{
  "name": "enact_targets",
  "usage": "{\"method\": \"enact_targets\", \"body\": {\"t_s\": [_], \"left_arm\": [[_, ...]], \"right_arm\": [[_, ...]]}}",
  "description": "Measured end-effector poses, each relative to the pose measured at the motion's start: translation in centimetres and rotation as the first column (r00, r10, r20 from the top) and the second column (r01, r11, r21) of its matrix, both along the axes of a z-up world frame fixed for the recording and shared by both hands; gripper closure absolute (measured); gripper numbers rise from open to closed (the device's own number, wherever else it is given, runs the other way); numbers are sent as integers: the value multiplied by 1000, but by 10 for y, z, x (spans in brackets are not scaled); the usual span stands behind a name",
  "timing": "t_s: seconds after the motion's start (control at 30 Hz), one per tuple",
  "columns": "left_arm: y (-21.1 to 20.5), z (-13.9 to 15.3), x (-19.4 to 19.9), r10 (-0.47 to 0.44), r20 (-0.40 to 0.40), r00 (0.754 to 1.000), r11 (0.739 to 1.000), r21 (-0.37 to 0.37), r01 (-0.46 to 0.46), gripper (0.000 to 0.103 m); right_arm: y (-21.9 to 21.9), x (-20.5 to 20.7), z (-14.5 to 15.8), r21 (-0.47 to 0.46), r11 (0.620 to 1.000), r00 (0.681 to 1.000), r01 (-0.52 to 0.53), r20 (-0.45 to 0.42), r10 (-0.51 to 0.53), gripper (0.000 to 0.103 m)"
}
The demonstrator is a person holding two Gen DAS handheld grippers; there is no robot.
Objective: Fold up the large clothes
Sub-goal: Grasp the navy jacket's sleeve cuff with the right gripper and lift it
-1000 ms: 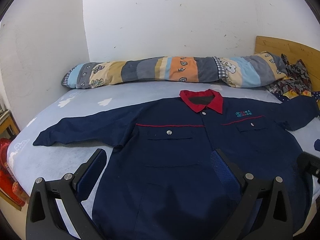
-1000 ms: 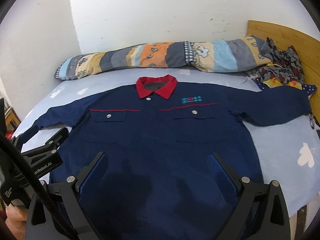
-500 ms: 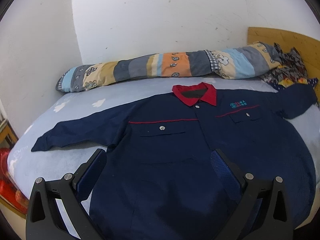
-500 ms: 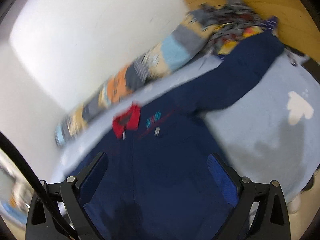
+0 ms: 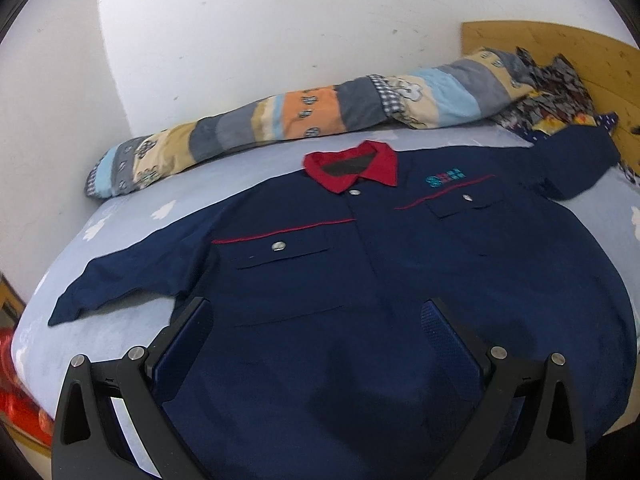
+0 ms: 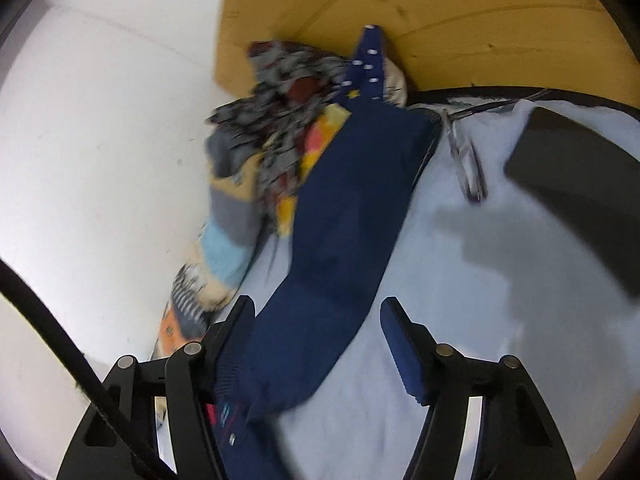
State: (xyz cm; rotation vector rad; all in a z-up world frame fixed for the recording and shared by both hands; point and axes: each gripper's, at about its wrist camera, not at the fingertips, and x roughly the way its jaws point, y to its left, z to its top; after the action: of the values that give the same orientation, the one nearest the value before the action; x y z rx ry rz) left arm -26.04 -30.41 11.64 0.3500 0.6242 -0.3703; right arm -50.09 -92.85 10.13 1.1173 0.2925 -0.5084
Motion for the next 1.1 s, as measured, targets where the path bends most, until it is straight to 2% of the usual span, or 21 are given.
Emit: {"method": "enact_targets", "body": {"t_s": [0.03,0.13,0.2,0.3,0.4,0.6,0.67,0.7,0.73,0.77,0.83,0.93,1.1], "left_arm": [[-4,-2,0,-13,-6,1000,1000,4,13,0],[-17,-9,0,-45,-24,999,999,22,46,0],[-24,-13,0,-65,-33,997,997,39,66,0],[-29,-17,-1,-78,-40,996,996,46,80,0],[-31,-22,1,-83,-59,995,995,45,86,0],[-34,-24,2,-83,-70,994,995,43,87,0],[-34,-23,1,-89,-69,994,995,47,92,0],[-34,-22,0,-90,-66,994,995,47,93,0],[-33,-21,-1,-92,-64,994,994,45,95,0],[-33,-19,-2,-94,-61,994,995,40,96,0],[-31,-16,-3,-96,-52,994,995,30,97,0],[-27,-11,-5,-96,-42,995,995,19,96,0],[-22,0,-12,-93,-12,996,996,-2,93,0]], "right_arm": [[-16,7,-4,6,1000,1000,8,-2,-8,41],[-48,26,-15,-14,999,997,40,-70,-41,44],[-68,36,-26,-6,997,992,73,-104,-73,44],[-96,44,-34,-18,994,988,110,-110,-111,44],[-124,55,-39,-23,991,978,128,-163,-131,44],[-147,74,-48,-51,987,968,150,-198,-157,46],[-143,78,-46,-81,986,961,144,-228,-159,65],[-142,77,-44,-101,984,950,148,-262,-170,84],[-140,73,-43,-102,983,952,156,-250,-177,91],[-140,68,-42,-92,983,963,156,-209,-172,92],[-131,58,-32,-111,979,962,172,-195,-191,92],[-118,50,-14,-138,978,976,158,-130,-176,92],[-87,54,26,-191,977,992,93,-67,-108,93]]}}
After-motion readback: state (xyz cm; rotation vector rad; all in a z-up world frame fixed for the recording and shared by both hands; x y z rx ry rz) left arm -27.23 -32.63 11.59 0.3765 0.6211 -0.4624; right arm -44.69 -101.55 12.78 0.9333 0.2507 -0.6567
